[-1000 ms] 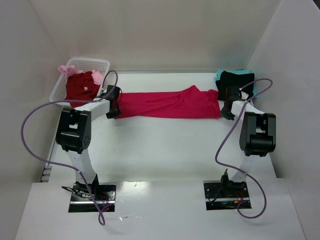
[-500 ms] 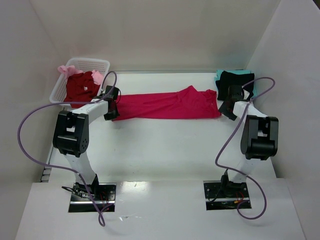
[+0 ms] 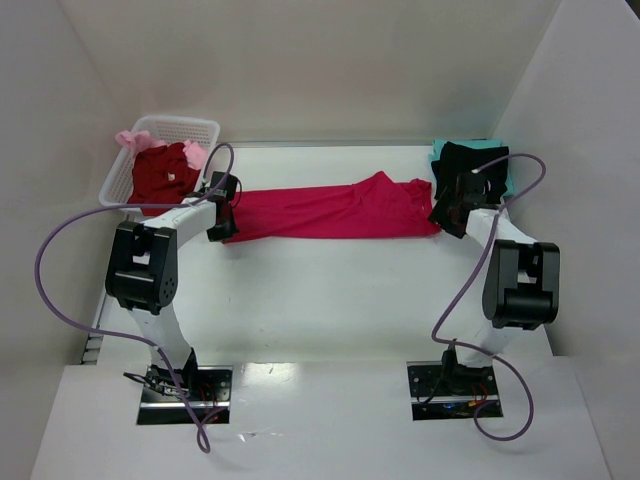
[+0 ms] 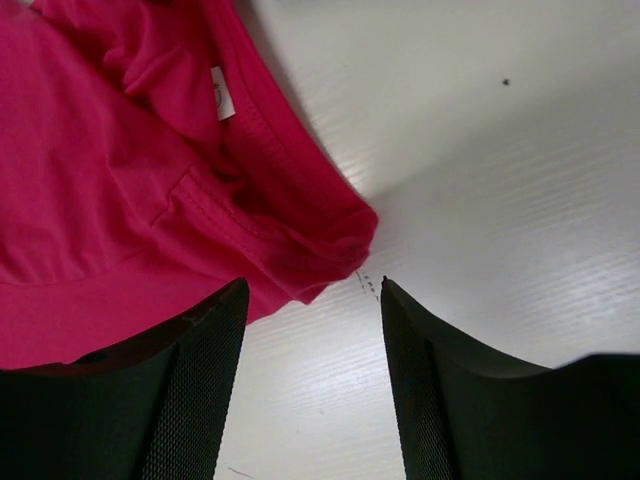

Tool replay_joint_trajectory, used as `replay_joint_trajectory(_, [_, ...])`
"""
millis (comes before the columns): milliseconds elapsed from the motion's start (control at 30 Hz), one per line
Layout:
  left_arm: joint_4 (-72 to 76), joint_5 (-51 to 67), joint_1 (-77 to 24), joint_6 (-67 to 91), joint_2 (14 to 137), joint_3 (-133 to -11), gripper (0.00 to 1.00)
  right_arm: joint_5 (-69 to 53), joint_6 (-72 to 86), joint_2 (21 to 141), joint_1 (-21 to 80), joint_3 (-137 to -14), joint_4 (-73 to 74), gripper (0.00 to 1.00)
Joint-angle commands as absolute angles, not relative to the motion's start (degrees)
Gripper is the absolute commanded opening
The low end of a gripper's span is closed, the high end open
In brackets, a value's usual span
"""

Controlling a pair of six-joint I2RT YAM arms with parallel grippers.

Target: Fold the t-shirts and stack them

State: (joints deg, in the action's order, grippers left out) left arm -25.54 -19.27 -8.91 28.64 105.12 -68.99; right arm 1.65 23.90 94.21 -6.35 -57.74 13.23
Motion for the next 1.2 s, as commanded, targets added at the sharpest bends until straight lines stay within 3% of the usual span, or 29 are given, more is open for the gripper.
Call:
replay_joint_trajectory(0, [-26.7,-20.7,-8.6,28.6,104.7,-69.0,0.0,0.5,22.6,96.7,-5.1,-58.3,9.9,0.61])
replay_joint_trajectory(133, [-26.7,-21.3,-8.6,28.6,104.7,-69.0,0.0,1.3,22.6,100.2,-4.6,-60.5,11.4,0.45])
replay_joint_trajectory(333, [-26.7,-21.3,-8.6,28.6,104.7,-69.0,0.0,3.7,23.1,100.7,-4.6,-61.0,10.9,0.35])
replay_joint_trajectory(500, [-26.7,-21.8,-8.6,28.6,104.7,-69.0,0.0,6.9,23.1,101.3,-4.6,-62.0,12.2,0.14])
replay_joint_trajectory(600, [-27.2,-21.8,-8.6,28.6,104.7,-69.0,0.0,8.7,22.6,100.7,-4.6,-62.1,12.8,0.06])
replay_joint_trajectory(733, [-27.2,-22.4,-8.6,28.6,104.7,-69.0,0.0,10.3,22.6,100.1,-5.2,-62.1,13.5,0.0])
replay_joint_trajectory(1167, [-30.1,-19.0,-8.6,28.6,102.2,-67.2,0.0,12.6,22.6,97.6,-5.7,-60.8,17.8,0.0])
